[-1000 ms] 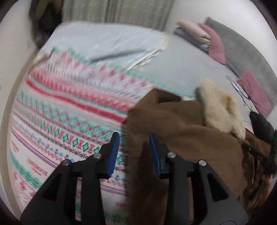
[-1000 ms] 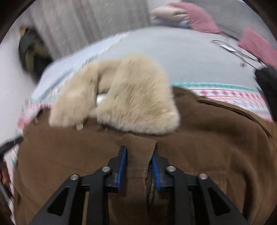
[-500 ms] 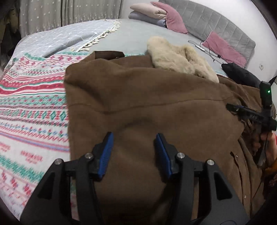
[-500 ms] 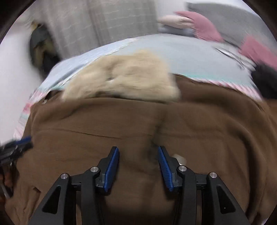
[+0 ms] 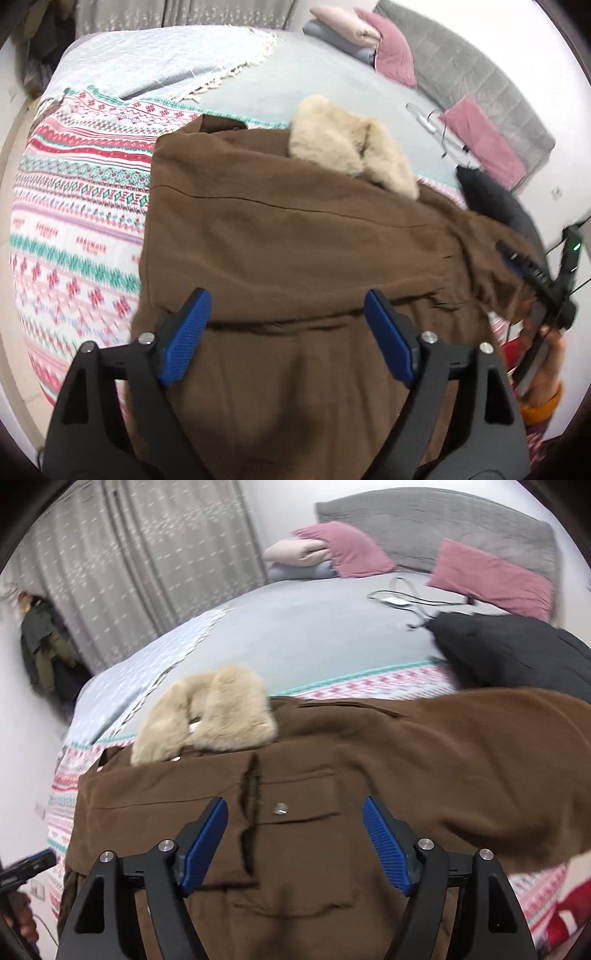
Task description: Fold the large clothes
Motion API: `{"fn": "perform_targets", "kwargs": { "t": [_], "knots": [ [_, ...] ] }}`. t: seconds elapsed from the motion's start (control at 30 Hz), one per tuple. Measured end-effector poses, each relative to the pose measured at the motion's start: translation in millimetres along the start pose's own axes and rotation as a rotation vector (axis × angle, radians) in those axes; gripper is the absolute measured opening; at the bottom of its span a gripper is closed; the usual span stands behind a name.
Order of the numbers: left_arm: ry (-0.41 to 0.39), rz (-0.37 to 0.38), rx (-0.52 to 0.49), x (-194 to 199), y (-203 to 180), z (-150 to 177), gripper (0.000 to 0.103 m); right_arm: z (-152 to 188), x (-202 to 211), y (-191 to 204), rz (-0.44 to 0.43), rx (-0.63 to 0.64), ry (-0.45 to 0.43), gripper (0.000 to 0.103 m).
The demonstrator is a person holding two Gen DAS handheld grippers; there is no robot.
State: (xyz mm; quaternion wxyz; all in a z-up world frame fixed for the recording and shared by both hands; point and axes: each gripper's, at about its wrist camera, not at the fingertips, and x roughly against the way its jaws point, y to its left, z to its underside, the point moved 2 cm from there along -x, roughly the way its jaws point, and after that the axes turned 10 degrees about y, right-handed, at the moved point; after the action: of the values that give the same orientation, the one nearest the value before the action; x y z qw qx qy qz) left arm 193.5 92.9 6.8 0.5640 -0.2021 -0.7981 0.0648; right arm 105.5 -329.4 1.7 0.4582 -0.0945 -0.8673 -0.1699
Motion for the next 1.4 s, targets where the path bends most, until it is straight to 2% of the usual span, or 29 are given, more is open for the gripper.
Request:
{"fn": "perform_targets", "kwargs": {
  "t": [0.2, 0.27, 0.37, 0.5, 0.63, 0.7, 0.8, 0.87, 0.97, 1.1, 1.3, 1.37, 1.4],
  "knots": [
    [-0.079, 0.023, 0.001, 7, -18, 26, 0.092, 13, 11, -45, 0.068, -0.049, -0.016, 0.079],
    [-0.121, 0.032, 0.009, 1, -19, 31, 0.092, 10, 18, -64, 0.102, -0.077, -0.007, 0.078],
    [-0.225, 0.04, -0.012, -9, -19, 40, 0.092, 6, 39, -87, 0.13, -0.103, -0.067, 0.079],
    [-0.21, 0.019, -0.027, -21, -17, 41, 0.092, 4, 61, -126, 0.239, -0.158, -0.123, 0.079],
    [-0.203, 0.033, -0.022, -24, -13, 44, 0.092, 6, 76, -186, 0.308, -0.317, -0.147, 0.079],
    [-0.193, 0.026, -0.026, -27, -12, 44, 0.092, 6, 81, -205, 0.316, -0.366, -0.161, 0.079],
    [-0.176, 0.023, -0.028, -32, -14, 47, 0.092, 1, 83, -237, 0.269, -0.443, -0.177, 0.08],
    [-0.168, 0.025, -0.032, -35, -15, 48, 0.092, -2, 77, -252, 0.274, -0.475, -0.175, 0.08],
    [-0.165, 0.026, -0.044, -37, -18, 48, 0.092, -4, 65, -264, 0.257, -0.49, -0.164, 0.08],
    [-0.168, 0.017, -0.051, -40, -19, 48, 0.092, -4, 57, -268, 0.238, -0.505, -0.193, 0.08],
    [-0.169, 0.008, -0.038, -40, -16, 48, 0.092, -3, 51, -267, 0.274, -0.495, -0.219, 0.08],
    [-0.169, 0.011, -0.034, -39, -13, 47, 0.092, -2, 50, -266, 0.282, -0.491, -0.228, 0.077],
    [-0.169, 0.012, -0.032, -39, -12, 47, 0.092, 0, 49, -266, 0.28, -0.492, -0.231, 0.072]
  ]
}}
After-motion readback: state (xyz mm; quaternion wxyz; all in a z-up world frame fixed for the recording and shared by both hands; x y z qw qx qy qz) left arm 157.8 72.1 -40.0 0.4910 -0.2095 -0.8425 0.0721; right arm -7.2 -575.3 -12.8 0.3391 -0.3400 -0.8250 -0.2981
